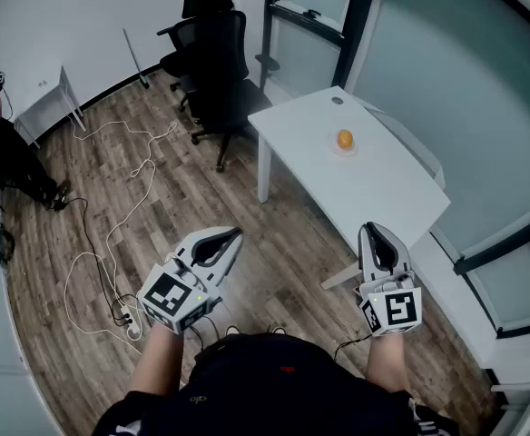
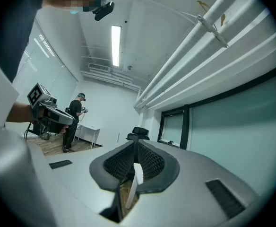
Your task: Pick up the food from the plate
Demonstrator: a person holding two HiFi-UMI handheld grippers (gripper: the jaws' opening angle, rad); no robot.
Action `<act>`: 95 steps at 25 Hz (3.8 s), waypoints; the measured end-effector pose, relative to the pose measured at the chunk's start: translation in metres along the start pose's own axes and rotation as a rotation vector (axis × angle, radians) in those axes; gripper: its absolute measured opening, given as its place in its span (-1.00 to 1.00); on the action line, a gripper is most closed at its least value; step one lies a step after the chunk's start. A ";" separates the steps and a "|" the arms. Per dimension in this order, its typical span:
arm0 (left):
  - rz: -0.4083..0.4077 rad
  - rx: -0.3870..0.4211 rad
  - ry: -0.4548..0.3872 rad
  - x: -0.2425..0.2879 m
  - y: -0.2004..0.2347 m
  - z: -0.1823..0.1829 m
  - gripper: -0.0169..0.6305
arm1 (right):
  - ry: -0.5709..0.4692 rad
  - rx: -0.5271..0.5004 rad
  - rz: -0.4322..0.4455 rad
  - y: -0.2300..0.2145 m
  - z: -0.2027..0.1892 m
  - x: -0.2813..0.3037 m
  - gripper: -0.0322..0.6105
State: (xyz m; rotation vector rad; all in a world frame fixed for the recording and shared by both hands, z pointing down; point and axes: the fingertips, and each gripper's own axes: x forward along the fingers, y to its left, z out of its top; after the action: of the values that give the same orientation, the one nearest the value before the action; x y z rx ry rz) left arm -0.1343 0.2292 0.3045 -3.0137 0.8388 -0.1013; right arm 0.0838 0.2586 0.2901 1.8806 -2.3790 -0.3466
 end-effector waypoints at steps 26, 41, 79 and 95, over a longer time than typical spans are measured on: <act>0.015 -0.057 0.044 -0.071 0.055 -0.036 -0.86 | 0.053 0.062 0.060 0.088 -0.005 0.047 -0.77; 0.080 -0.119 0.045 -0.106 0.118 -0.085 -0.86 | 0.131 0.093 0.125 0.151 -0.028 0.128 -0.77; 0.046 -0.096 0.136 0.272 0.201 -0.064 -0.86 | 0.135 0.270 0.058 -0.159 -0.173 0.276 -0.77; -0.166 -0.142 0.100 0.418 0.309 -0.076 -0.86 | 0.255 0.209 -0.116 -0.228 -0.208 0.378 -0.82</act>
State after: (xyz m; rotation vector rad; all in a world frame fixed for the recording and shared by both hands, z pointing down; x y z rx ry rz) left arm 0.0581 -0.2511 0.3961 -3.2322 0.6250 -0.2036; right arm 0.2534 -0.1823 0.4127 2.0138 -2.2155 0.1341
